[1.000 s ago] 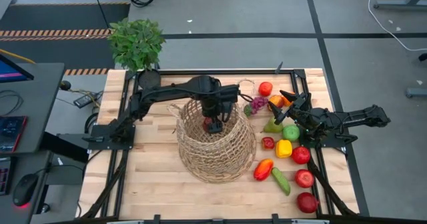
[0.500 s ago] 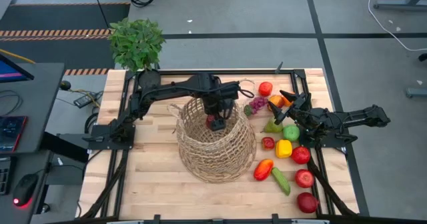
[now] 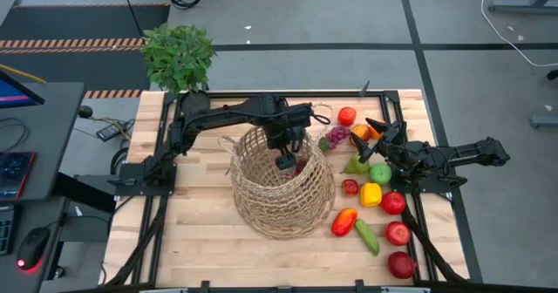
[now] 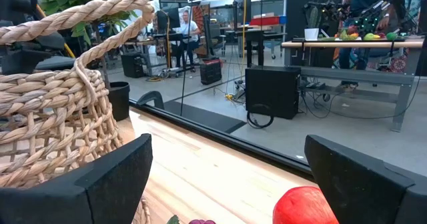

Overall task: Build produce basket
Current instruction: Put the yellow mango into the brown basket

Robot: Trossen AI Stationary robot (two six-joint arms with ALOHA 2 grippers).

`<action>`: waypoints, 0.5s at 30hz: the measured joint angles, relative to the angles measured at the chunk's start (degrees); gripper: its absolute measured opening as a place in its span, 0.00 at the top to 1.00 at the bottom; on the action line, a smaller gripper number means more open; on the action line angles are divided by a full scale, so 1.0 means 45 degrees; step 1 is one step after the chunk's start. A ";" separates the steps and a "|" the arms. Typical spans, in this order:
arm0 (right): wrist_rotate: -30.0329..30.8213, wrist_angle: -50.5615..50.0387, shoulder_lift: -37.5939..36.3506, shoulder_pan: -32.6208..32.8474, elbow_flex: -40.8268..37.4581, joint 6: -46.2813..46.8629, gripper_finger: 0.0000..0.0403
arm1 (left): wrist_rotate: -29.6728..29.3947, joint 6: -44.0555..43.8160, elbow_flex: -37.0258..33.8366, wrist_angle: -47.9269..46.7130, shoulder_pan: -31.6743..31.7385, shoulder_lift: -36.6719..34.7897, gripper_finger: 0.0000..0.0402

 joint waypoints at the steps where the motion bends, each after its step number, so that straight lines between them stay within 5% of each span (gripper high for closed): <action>1: 0.0000 0.0000 0.0004 -0.0002 -0.0005 -0.0001 0.02 | -0.0240 -0.0049 0.0002 -0.0066 0.0038 -0.0102 0.03; 8: 0.0000 0.0015 0.0002 0.0000 0.0000 0.0002 0.02 | -0.4286 -0.0053 0.0063 0.1753 -0.0515 -0.2353 0.03; 15: 0.0000 0.0110 0.0004 -0.0005 -0.0005 0.0004 0.02 | -0.4787 0.1387 0.0068 0.3476 -0.0477 -0.4856 0.03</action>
